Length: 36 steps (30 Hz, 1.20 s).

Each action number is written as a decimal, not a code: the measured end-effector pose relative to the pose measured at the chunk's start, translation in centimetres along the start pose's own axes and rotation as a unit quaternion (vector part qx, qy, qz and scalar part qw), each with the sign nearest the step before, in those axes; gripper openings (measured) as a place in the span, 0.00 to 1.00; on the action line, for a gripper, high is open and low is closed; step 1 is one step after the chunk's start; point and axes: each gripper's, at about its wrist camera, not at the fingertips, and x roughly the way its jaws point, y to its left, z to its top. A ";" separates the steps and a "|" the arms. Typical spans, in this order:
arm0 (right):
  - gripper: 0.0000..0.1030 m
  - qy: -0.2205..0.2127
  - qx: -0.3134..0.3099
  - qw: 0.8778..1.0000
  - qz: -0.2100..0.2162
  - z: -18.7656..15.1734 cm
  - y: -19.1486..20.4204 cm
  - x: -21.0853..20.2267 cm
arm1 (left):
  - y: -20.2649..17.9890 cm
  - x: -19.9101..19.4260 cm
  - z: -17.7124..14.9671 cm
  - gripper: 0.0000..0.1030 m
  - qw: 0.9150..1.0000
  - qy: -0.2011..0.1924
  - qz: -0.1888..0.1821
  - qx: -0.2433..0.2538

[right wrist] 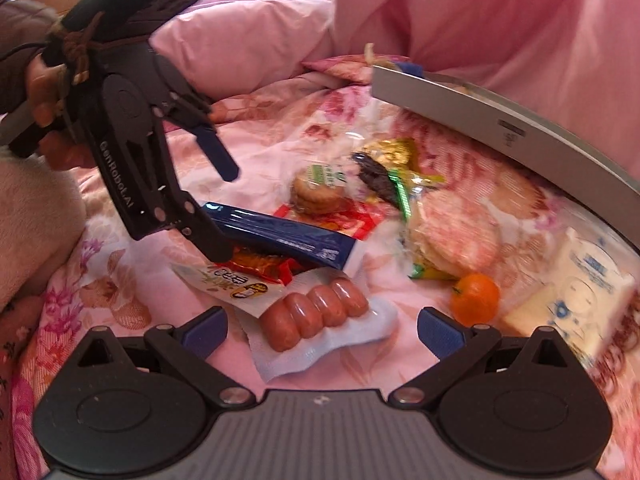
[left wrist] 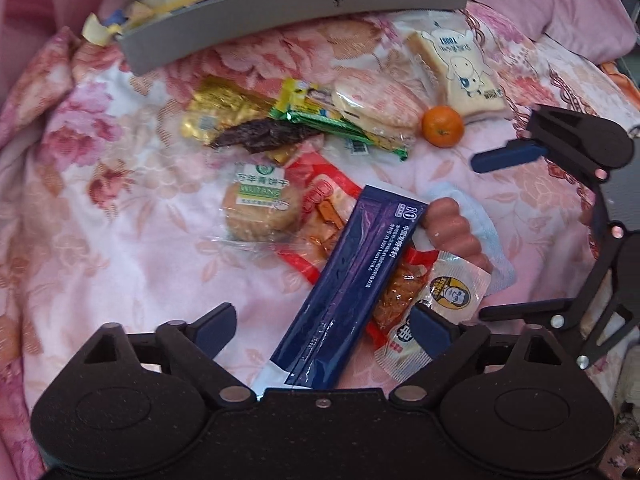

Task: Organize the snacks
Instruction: 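Grasp the blue tube with the left tool while the right tool grasps the sausage pack, then lift the blue tube and sausage pack and carry both toward the grey tray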

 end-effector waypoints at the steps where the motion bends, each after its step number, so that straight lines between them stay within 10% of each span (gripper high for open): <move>1: 1.00 0.000 -0.006 1.000 0.006 0.1 -0.1 0.3 | 0.3 0.2 0.0 0.88 1.000 0.005 -0.008 -0.003; 19: 0.99 0.013 -0.029 0.998 0.060 0.2 -1.6 3.3 | 1.3 0.7 0.5 0.54 0.994 0.039 -0.035 -0.091; 30: 0.93 0.051 -0.005 0.998 0.026 -0.3 -1.0 1.4 | -0.9 0.6 0.0 0.42 0.968 0.064 -0.042 -0.240; 36: 0.98 0.069 0.022 0.997 0.008 -1.2 -1.2 0.6 | -3.0 0.6 -0.9 0.56 0.974 0.013 -0.013 -0.226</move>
